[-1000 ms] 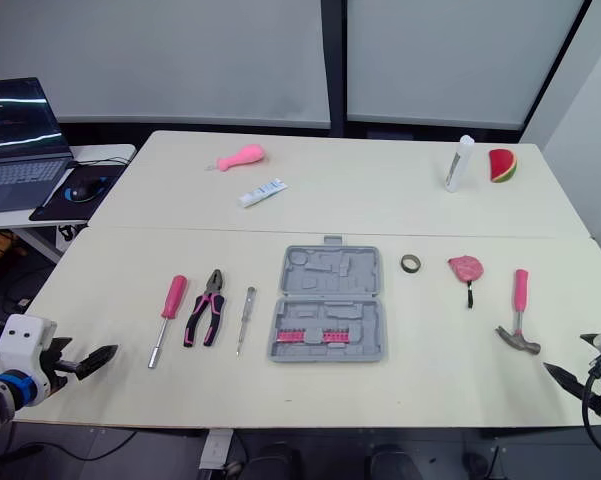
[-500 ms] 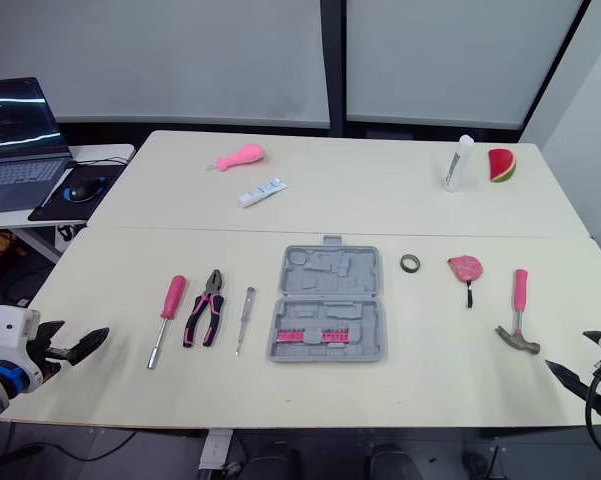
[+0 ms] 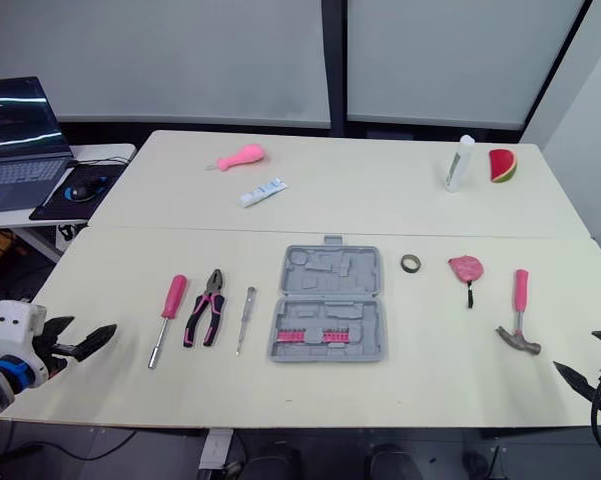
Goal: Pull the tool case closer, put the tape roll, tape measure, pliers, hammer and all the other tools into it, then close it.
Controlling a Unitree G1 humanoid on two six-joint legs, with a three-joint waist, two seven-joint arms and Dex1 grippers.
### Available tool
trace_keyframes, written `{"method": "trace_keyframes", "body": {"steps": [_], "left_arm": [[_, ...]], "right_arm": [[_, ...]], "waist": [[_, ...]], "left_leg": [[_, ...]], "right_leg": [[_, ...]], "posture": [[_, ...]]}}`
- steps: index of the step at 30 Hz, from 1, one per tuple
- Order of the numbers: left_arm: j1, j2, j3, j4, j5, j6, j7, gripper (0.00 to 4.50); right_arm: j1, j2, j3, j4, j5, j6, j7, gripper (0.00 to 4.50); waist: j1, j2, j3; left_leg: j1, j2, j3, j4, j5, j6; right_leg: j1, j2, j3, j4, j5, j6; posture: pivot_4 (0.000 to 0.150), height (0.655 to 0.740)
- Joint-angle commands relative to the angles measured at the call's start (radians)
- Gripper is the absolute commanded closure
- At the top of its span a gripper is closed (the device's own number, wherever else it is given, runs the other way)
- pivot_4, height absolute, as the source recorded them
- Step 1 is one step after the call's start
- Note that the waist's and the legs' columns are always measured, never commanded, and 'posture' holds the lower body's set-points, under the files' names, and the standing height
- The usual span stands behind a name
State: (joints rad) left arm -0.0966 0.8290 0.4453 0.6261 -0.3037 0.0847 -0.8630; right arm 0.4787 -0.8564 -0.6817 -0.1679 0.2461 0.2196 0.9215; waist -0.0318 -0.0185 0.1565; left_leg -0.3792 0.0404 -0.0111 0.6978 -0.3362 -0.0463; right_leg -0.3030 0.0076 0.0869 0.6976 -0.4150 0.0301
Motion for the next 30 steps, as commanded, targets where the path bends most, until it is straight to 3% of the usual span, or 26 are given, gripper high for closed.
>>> {"method": "trace_keyframes", "body": {"steps": [1, 3, 6, 9, 14, 22, 25, 30], "left_arm": [[-0.014, -0.007, -0.05, -0.129, -0.008, 0.066, -0.014, 0.0], [-0.019, -0.019, -0.084, -0.213, -0.017, 0.109, -0.024, 0.0], [-0.03, -0.039, -0.147, -0.356, -0.054, 0.174, -0.083, 0.0], [-0.047, -0.049, -0.229, -0.464, -0.067, 0.212, -0.15, 0.57], [-0.172, -0.082, -0.373, -0.476, -0.031, 0.24, -0.209, 2.07], [-0.417, -0.185, -0.594, -0.211, 0.161, 0.083, -0.246, 4.43], [-0.486, -0.215, -0.629, -0.095, 0.214, 0.008, -0.245, 4.5], [-0.552, -0.243, -0.659, 0.062, 0.286, -0.098, -0.229, 4.5]], "right_arm": [[-0.055, -0.007, 0.028, -0.097, 0.03, 0.065, -0.03, 0.06], [-0.09, -0.002, 0.058, -0.134, 0.05, 0.103, -0.036, 0.06], [-0.157, 0.002, 0.122, -0.185, 0.082, 0.162, -0.051, 0.6], [-0.223, 0.004, 0.204, -0.219, 0.1, 0.205, -0.057, 1.59], [-0.356, 0.027, 0.382, -0.203, 0.068, 0.24, -0.095, 2.76], [-0.595, 0.089, 0.655, -0.036, -0.077, 0.252, -0.16, 4.11], [-0.683, 0.124, 0.722, 0.038, -0.12, 0.253, -0.181, 4.48], [-0.8, 0.185, 0.806, 0.151, -0.171, 0.273, -0.194, 4.48]], "waist": [[0.0, 0.0, 0.0], [0.0, 0.0, 0.0], [0.001, 0.0, 0.0], [0.001, 0.0, 0.0], [0.002, 0.0, 0.0], [0.001, 0.0, 0.0], [-0.002, 0.0, 0.0], [-0.002, 0.0, 0.0]], "left_leg": [[0.0, 0.0, 0.0, 0.0, 0.0, 0.0], [0.0, 0.0, 0.0, 0.0, 0.0, 0.0], [-0.001, 0.0, 0.0, 0.001, 0.001, -0.001], [-0.001, 0.0, 0.0, 0.001, 0.003, -0.004], [-0.002, -0.001, -0.001, 0.002, 0.003, -0.004], [-0.003, -0.003, -0.001, 0.004, 0.003, -0.003], [-0.006, -0.003, -0.001, 0.004, 0.003, -0.003], [-0.013, -0.003, -0.002, 0.008, 0.003, -0.003]], "right_leg": [[0.0, 0.0, 0.0, 0.0, 0.0, 0.0], [0.0, 0.0, 0.0, 0.001, 0.0, 0.0], [0.0, 0.0, 0.0, 0.001, 0.0, 0.0], [0.0, 0.0, 0.0, 0.0, 0.0, 0.0], [0.0, 0.0, 0.0, 0.0, 0.0, 0.0], [-0.001, 0.0, 0.0, 0.001, 0.0, 0.0], [-0.005, 0.0, 0.001, 0.002, 0.0, 0.0], [-0.014, 0.001, 0.002, 0.008, 0.0, 0.0]], "posture": [[0.15, 0.74], [0.15, 0.74], [0.15, 0.74], [0.15, 0.74], [0.15, 0.74], [0.15, 0.74], [0.15, 0.74], [0.15, 0.74]]}}
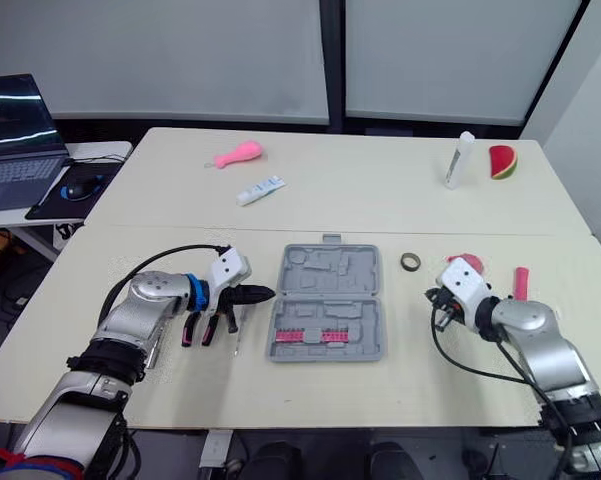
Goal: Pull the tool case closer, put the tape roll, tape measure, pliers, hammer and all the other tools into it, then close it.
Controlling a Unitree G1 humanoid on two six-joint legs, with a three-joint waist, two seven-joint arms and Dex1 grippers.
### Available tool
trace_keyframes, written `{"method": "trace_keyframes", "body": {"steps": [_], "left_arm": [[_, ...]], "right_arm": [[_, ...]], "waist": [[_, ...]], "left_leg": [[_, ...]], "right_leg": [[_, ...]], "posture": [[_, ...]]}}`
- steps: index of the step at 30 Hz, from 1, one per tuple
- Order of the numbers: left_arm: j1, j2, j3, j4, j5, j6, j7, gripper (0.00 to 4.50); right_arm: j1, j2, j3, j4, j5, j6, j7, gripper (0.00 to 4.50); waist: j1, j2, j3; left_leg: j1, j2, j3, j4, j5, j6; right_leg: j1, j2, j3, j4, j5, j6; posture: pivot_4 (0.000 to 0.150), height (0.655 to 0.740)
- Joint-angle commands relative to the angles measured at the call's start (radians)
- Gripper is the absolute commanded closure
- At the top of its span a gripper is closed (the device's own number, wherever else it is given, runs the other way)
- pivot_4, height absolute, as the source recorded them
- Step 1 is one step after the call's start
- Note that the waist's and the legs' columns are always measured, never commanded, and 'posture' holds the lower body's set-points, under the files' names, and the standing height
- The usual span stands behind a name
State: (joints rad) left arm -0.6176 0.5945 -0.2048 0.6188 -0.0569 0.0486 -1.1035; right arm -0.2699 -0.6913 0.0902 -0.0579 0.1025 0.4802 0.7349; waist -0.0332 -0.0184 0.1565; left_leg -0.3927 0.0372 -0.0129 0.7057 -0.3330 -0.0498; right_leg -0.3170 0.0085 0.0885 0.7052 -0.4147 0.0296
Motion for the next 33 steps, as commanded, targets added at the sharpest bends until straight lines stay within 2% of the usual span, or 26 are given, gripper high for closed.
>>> {"method": "trace_keyframes", "body": {"steps": [1, 9, 20, 33], "left_arm": [[-0.039, -0.013, -0.008, 0.089, 0.045, -0.073, 0.015, 4.5], [-0.078, -0.06, 0.003, 0.19, 0.08, -0.132, 0.049, 4.5], [-0.101, -0.11, 0.001, 0.26, 0.11, -0.18, 0.086, 4.5], [-0.071, -0.134, -0.001, 0.181, 0.082, -0.139, 0.026, 4.5]], "right_arm": [[-0.064, 0.026, 0.044, 0.054, -0.033, 0.014, -0.005, 4.48], [-0.155, 0.103, 0.103, 0.171, -0.062, -0.002, 0.005, 4.48], [-0.257, 0.19, 0.158, 0.327, -0.098, -0.046, 0.022, 4.48], [-0.265, 0.229, 0.16, 0.309, -0.088, -0.021, 0.075, 4.48]], "waist": [[-0.001, 0.0, 0.0], [0.001, 0.0, 0.0], [-0.007, 0.0, 0.0], [-0.009, 0.0, 0.0]], "left_leg": [[-0.004, 0.0, -0.001, 0.006, 0.0, 0.0], [-0.006, -0.002, -0.004, 0.009, 0.001, 0.001], [-0.007, -0.004, -0.005, 0.009, 0.001, 0.001], [-0.007, -0.005, -0.008, 0.009, 0.001, 0.001]], "right_leg": [[-0.003, 0.0, 0.0, 0.004, 0.0, 0.0], [-0.008, -0.001, -0.001, 0.013, 0.0, 0.0], [-0.01, -0.002, -0.002, 0.014, 0.0, 0.0], [-0.01, -0.003, -0.003, 0.015, 0.0, 0.0]], "posture": [[0.15, 0.74], [0.15, 0.74], [0.15, 0.74], [0.15, 0.74]]}}
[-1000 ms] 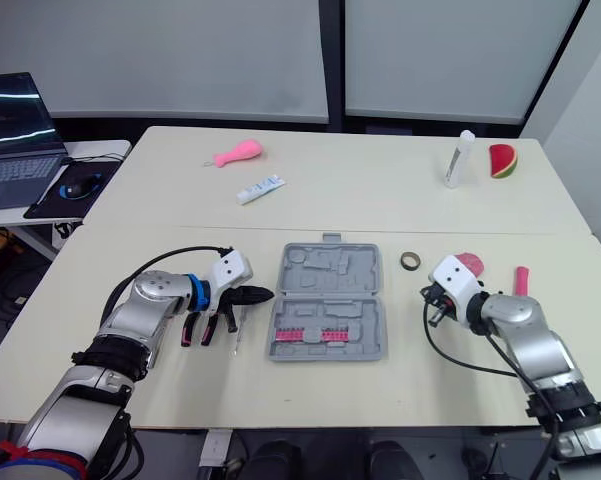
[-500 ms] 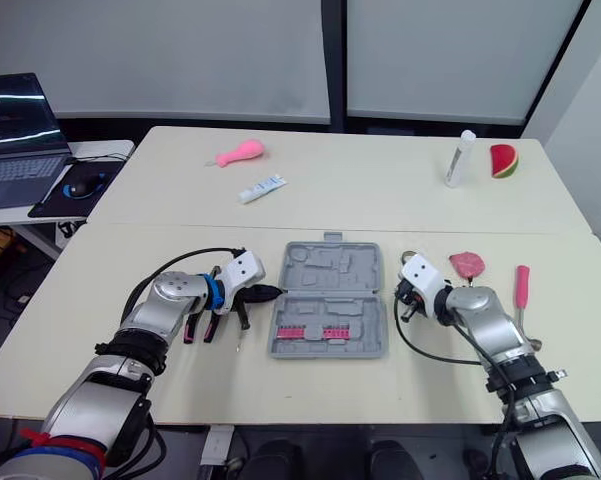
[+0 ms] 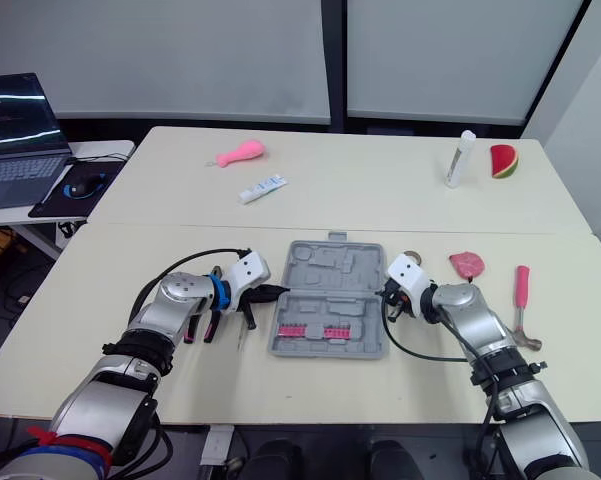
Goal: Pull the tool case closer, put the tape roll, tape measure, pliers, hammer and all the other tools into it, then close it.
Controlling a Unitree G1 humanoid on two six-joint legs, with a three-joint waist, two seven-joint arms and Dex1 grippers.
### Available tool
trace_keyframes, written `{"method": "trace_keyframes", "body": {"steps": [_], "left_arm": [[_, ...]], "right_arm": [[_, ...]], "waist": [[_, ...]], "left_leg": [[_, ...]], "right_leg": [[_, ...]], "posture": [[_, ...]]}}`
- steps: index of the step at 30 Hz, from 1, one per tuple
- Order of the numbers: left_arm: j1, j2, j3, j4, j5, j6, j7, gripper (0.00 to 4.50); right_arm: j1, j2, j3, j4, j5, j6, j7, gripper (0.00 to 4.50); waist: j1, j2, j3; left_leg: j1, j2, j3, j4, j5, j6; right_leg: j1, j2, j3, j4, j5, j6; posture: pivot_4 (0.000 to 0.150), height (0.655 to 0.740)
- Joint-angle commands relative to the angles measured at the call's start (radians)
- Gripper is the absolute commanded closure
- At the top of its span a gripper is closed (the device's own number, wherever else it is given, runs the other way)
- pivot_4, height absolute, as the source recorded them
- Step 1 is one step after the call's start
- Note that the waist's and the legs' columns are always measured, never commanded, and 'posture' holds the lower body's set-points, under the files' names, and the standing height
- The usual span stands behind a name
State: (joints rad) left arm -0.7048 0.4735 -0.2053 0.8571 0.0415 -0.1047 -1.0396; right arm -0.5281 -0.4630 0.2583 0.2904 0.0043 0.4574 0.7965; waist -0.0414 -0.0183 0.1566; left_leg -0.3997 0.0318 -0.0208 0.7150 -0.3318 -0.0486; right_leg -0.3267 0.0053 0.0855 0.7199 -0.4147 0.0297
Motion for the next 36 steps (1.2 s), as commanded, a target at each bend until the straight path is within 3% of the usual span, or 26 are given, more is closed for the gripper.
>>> {"method": "trace_keyframes", "body": {"steps": [1, 23, 36], "left_arm": [[0.023, -0.014, -0.001, -0.073, -0.021, 0.023, -0.048, 4.5], [0.247, 0.019, -0.011, -0.463, -0.054, 0.254, -0.14, 4.5], [0.344, 0.022, -0.042, -0.646, -0.089, 0.381, -0.132, 4.5]], "right_arm": [[-0.002, 0.001, -0.009, -0.046, 0.011, 0.004, 0.015, 4.48], [0.253, -0.076, -0.061, -0.457, 0.1, 0.245, 0.016, 4.48], [0.336, -0.119, -0.085, -0.561, 0.136, 0.32, 0.005, 4.48]], "waist": [[-0.002, 0.0, 0.0], [-0.005, 0.0, 0.0], [0.008, 0.0, 0.0]], "left_leg": [[0.0, 0.0, 0.0, 0.0, 0.0, 0.0], [-0.001, -0.001, -0.002, 0.0, 0.0, 0.0], [0.0, -0.001, -0.004, 0.0, 0.0, 0.0]], "right_leg": [[0.0, 0.0, 0.0, 0.0, 0.0, 0.0], [0.001, 0.0, 0.001, -0.001, 0.0, 0.0], [0.003, 0.0, 0.0, -0.002, 0.0, 0.0]], "posture": [[0.15, 0.74], [0.15, 0.74], [0.15, 0.74]]}}
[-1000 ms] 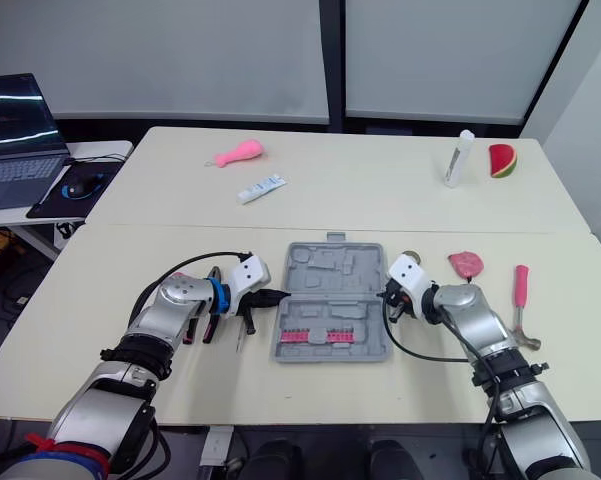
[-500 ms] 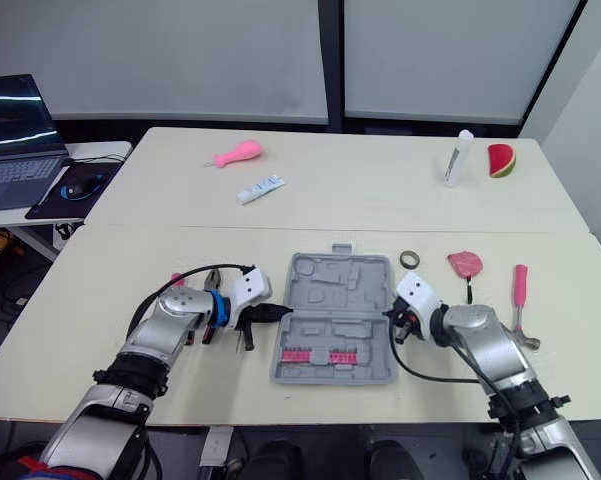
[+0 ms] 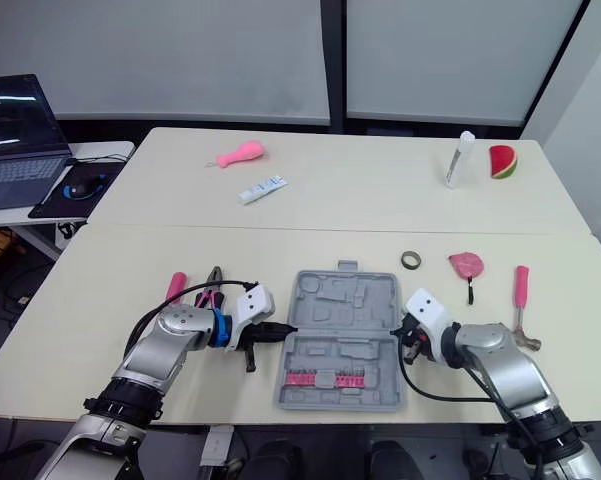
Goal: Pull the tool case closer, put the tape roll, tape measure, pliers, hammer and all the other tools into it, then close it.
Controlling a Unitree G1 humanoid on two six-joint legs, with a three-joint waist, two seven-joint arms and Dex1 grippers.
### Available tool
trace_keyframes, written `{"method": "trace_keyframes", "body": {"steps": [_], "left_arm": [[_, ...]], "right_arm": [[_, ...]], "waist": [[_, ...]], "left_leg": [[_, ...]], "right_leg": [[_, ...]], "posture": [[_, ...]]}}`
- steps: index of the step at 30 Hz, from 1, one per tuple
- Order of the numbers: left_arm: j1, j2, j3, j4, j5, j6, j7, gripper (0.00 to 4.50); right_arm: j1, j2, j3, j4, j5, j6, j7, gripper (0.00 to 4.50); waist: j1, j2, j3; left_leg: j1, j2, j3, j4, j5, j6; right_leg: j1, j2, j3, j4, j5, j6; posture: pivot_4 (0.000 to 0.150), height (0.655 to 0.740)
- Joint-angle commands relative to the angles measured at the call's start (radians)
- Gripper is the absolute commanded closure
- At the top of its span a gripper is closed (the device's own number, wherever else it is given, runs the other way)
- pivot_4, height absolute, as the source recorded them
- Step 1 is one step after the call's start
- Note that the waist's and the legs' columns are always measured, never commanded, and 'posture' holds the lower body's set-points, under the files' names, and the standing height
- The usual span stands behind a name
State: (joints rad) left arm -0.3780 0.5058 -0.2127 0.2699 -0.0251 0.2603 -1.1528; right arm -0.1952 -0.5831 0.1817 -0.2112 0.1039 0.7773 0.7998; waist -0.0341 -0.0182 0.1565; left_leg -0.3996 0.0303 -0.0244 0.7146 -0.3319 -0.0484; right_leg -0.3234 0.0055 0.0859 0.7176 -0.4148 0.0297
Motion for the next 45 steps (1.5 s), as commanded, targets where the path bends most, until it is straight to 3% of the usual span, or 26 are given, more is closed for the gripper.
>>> {"method": "trace_keyframes", "body": {"steps": [1, 45], "left_arm": [[0.023, -0.008, -0.036, -0.068, -0.025, 0.022, -0.02, 4.5], [0.154, 0.088, -0.085, -0.232, -0.086, 0.098, -0.038, 4.5]], "right_arm": [[0.006, -0.002, -0.007, -0.064, 0.036, 0.003, 0.003, 4.48], [0.152, -0.129, 0.039, -0.177, 0.104, 0.033, 0.035, 4.48]], "waist": [[0.001, 0.0, 0.0], [0.004, 0.0, 0.0]], "left_leg": [[0.0, 0.0, 0.0, 0.0, 0.0, 0.0], [0.002, 0.0, -0.003, -0.001, -0.001, 0.001]], "right_leg": [[0.0, 0.0, 0.0, 0.0, 0.0, 0.0], [0.005, 0.0, -0.002, -0.004, 0.0, 0.0]], "posture": [[0.15, 0.74], [0.15, 0.74]]}}
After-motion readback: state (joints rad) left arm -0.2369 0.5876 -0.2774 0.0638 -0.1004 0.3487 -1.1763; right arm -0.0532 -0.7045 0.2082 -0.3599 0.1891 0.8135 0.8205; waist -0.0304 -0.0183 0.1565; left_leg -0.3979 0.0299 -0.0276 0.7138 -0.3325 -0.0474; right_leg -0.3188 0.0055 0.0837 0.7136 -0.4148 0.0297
